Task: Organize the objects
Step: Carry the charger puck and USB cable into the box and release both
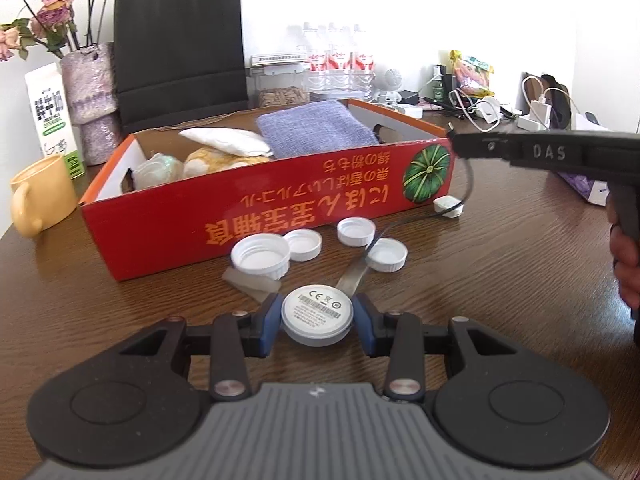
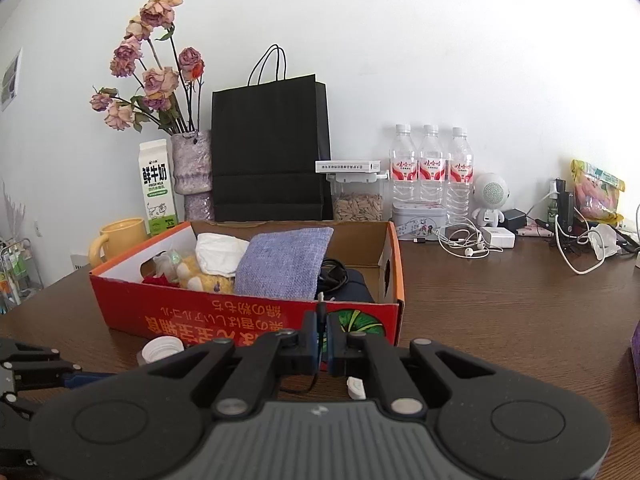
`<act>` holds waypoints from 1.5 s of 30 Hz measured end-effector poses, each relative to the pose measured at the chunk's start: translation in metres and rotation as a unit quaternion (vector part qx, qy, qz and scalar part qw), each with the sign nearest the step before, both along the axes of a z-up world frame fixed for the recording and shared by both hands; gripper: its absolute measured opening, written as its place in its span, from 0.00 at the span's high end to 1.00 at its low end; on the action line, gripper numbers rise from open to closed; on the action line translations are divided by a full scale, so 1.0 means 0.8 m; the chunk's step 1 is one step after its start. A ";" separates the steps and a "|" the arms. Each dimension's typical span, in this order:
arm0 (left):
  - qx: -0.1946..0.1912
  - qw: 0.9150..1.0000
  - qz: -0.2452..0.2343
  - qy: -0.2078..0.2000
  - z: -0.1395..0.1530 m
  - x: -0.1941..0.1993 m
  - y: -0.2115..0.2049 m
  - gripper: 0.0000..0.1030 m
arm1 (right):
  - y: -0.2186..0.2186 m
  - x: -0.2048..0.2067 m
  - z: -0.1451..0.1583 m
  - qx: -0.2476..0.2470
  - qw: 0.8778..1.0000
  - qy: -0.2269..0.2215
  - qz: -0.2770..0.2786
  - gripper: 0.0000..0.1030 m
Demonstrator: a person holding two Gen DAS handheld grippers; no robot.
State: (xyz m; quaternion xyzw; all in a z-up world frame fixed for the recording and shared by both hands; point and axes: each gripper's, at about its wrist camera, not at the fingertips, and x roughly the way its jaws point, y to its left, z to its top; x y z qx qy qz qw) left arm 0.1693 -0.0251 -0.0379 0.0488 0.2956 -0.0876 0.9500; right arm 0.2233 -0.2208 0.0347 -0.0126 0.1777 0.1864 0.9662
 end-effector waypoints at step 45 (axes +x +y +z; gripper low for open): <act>-0.069 0.981 0.136 -0.117 0.112 0.142 0.061 0.61 | 0.057 0.126 0.079 0.024 0.996 -0.078 0.026 0.97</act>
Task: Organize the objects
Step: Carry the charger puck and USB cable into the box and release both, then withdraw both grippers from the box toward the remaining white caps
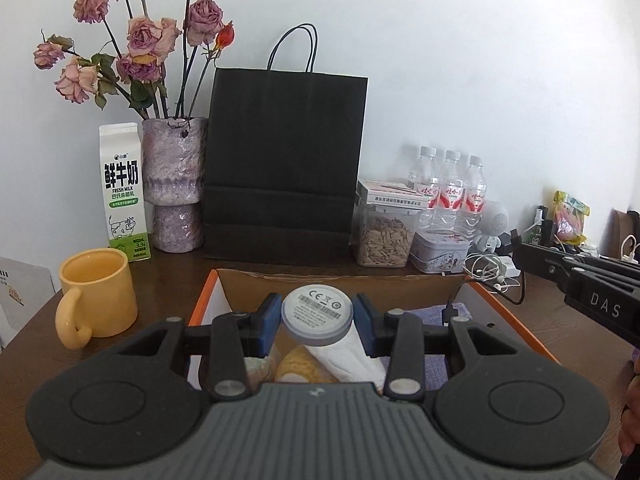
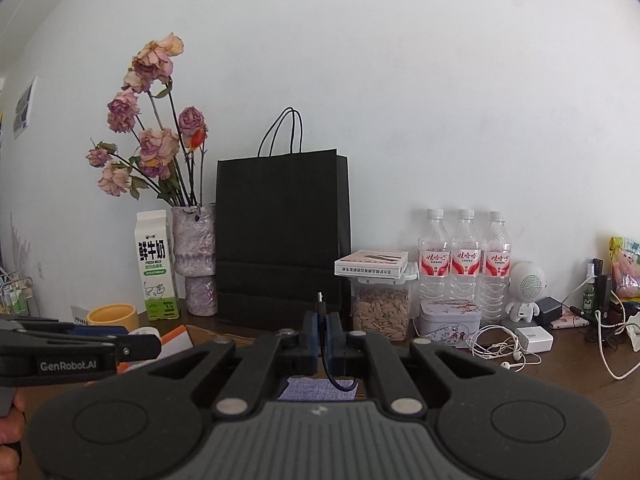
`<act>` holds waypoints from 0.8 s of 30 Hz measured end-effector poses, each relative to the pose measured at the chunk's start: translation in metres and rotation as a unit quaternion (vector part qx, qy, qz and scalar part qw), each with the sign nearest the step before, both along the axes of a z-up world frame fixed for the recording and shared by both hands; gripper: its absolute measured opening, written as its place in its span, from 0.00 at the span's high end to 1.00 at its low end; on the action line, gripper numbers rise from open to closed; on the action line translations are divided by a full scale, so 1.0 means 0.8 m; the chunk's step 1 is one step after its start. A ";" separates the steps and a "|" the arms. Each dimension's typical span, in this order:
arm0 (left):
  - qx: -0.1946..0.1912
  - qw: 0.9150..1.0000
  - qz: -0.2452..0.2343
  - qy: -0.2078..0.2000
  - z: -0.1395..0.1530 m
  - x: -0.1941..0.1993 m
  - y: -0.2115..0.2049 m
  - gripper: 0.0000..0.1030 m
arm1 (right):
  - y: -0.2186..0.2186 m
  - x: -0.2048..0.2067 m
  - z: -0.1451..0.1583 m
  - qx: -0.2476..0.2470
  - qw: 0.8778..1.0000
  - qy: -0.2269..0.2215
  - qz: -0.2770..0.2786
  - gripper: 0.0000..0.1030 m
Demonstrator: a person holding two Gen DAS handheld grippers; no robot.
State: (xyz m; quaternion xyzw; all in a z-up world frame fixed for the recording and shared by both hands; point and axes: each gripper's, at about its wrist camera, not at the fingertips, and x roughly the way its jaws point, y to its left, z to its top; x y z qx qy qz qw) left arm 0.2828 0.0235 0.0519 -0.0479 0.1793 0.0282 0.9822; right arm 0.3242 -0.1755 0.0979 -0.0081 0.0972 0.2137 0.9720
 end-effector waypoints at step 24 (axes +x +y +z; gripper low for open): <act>0.007 0.999 0.039 -0.007 -0.031 0.028 0.010 0.00 | 0.005 0.039 -0.055 -0.034 0.997 0.074 0.001 0.00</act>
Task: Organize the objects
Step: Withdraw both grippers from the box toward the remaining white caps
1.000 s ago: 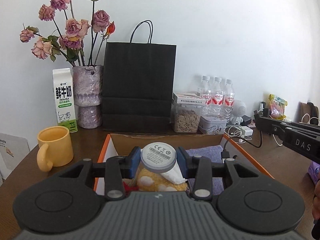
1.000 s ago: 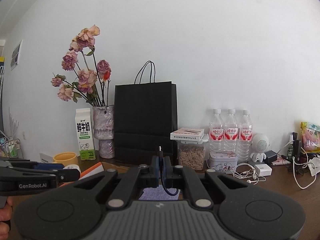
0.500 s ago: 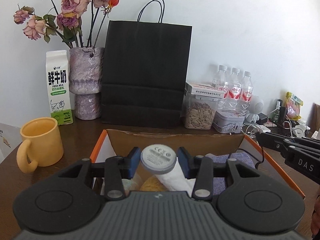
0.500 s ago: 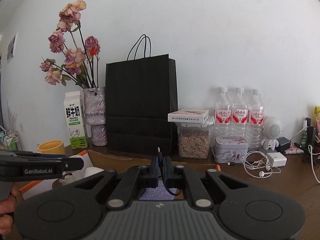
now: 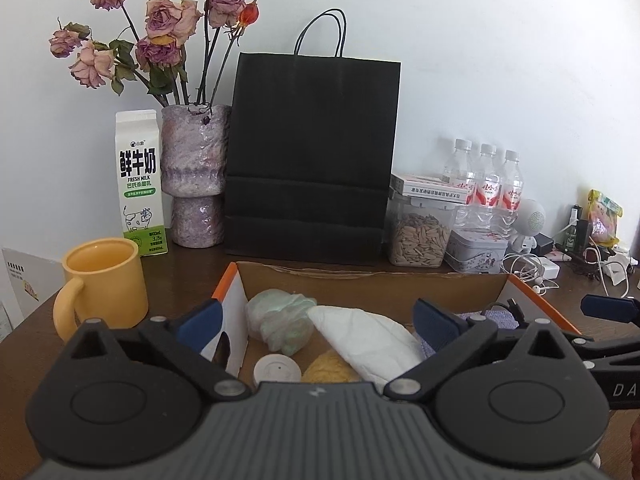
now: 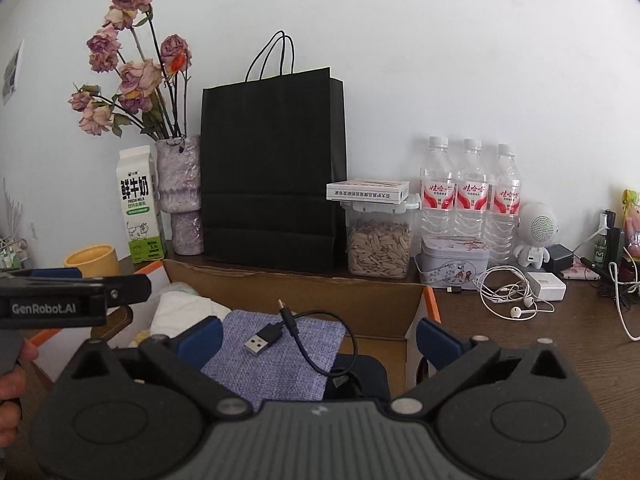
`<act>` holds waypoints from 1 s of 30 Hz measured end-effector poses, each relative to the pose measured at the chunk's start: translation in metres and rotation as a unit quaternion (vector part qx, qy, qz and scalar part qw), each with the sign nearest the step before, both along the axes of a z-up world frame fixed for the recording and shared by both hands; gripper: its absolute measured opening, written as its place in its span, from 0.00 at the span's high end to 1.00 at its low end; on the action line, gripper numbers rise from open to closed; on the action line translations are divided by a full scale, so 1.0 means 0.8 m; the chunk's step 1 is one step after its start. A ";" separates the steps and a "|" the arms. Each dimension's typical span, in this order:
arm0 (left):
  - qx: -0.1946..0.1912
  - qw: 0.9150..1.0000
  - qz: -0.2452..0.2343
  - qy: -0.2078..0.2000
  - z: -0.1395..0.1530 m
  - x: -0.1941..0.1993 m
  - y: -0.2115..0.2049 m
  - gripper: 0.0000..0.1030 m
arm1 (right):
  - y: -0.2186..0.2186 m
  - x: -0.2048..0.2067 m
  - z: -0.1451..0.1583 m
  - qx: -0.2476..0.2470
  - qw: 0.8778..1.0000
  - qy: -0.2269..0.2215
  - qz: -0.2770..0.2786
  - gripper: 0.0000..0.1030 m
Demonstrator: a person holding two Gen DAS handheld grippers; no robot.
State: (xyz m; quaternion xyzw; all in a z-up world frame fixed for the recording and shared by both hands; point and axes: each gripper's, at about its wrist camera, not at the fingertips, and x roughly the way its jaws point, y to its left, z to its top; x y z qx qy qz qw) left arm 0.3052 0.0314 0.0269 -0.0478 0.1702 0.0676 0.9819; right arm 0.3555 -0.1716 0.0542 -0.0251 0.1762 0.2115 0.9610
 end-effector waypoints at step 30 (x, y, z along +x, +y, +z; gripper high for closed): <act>0.021 0.991 -0.079 0.107 -0.061 -0.130 -0.021 0.04 | -0.057 -0.157 -0.053 -0.055 0.998 0.027 0.004 0.00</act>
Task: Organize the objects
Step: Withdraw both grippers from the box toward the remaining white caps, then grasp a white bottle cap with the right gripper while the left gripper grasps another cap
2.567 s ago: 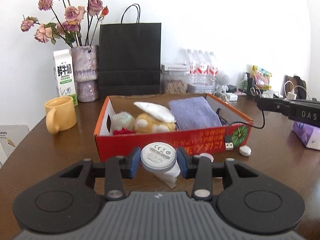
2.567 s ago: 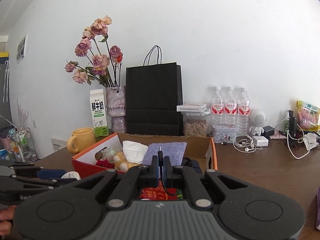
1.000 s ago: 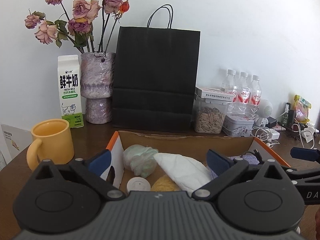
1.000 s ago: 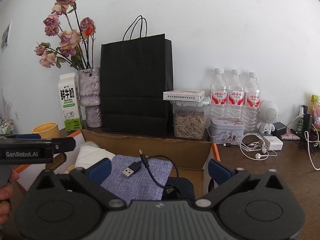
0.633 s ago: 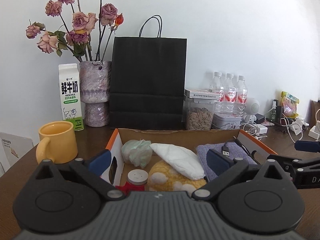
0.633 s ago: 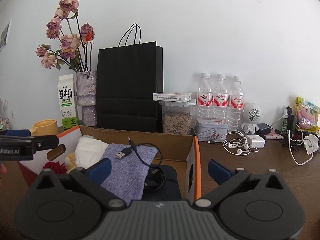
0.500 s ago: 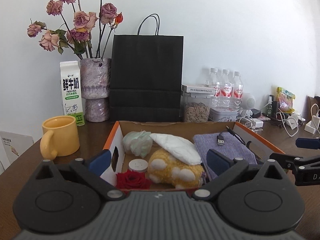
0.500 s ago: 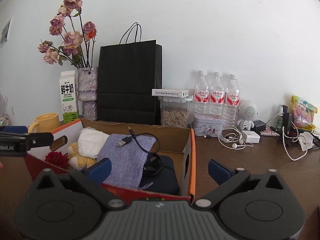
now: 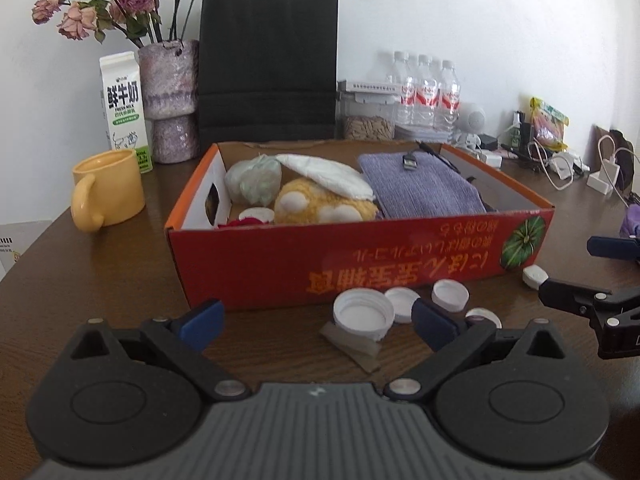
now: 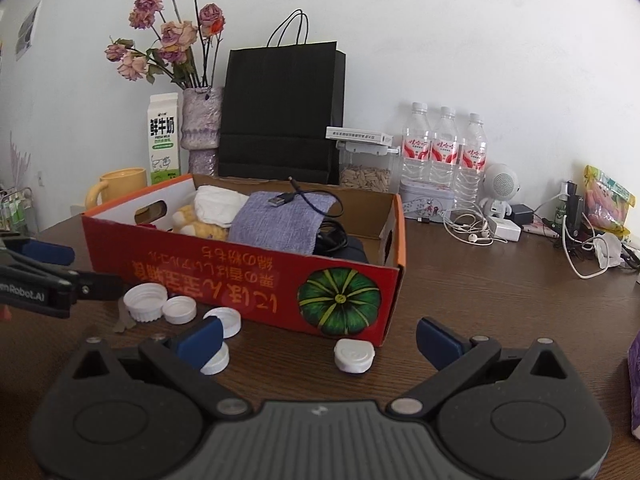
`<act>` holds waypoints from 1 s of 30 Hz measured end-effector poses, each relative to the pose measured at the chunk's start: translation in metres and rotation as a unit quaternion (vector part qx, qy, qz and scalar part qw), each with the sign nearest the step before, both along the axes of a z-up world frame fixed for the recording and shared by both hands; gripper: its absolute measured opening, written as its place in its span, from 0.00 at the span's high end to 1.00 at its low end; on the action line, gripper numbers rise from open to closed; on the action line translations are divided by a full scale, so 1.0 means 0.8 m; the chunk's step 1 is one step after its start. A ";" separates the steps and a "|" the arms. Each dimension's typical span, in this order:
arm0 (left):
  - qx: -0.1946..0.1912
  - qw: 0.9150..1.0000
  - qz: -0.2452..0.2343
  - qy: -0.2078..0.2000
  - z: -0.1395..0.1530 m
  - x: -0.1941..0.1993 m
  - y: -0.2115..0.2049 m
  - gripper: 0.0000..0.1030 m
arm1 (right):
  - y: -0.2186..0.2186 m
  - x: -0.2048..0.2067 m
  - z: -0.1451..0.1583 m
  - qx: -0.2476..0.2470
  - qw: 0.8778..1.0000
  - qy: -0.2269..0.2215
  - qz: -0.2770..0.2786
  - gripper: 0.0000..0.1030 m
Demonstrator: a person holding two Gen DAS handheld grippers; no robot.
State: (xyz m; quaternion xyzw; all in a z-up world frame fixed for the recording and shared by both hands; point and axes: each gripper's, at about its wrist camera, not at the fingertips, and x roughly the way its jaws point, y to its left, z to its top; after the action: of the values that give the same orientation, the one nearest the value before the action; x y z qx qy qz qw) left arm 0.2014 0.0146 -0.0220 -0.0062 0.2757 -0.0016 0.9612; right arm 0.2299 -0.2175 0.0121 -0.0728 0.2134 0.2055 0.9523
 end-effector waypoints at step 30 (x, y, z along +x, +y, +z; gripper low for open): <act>0.000 0.998 -0.046 0.039 -0.018 0.014 -0.014 0.82 | 0.068 0.020 -0.023 -0.021 0.992 0.100 0.073 0.47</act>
State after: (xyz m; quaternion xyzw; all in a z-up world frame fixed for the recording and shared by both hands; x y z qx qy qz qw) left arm 0.2126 0.0036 -0.0362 0.0066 0.3128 -0.0453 0.9487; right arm 0.2461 -0.1630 -0.0059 -0.0874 0.3064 0.2765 0.9067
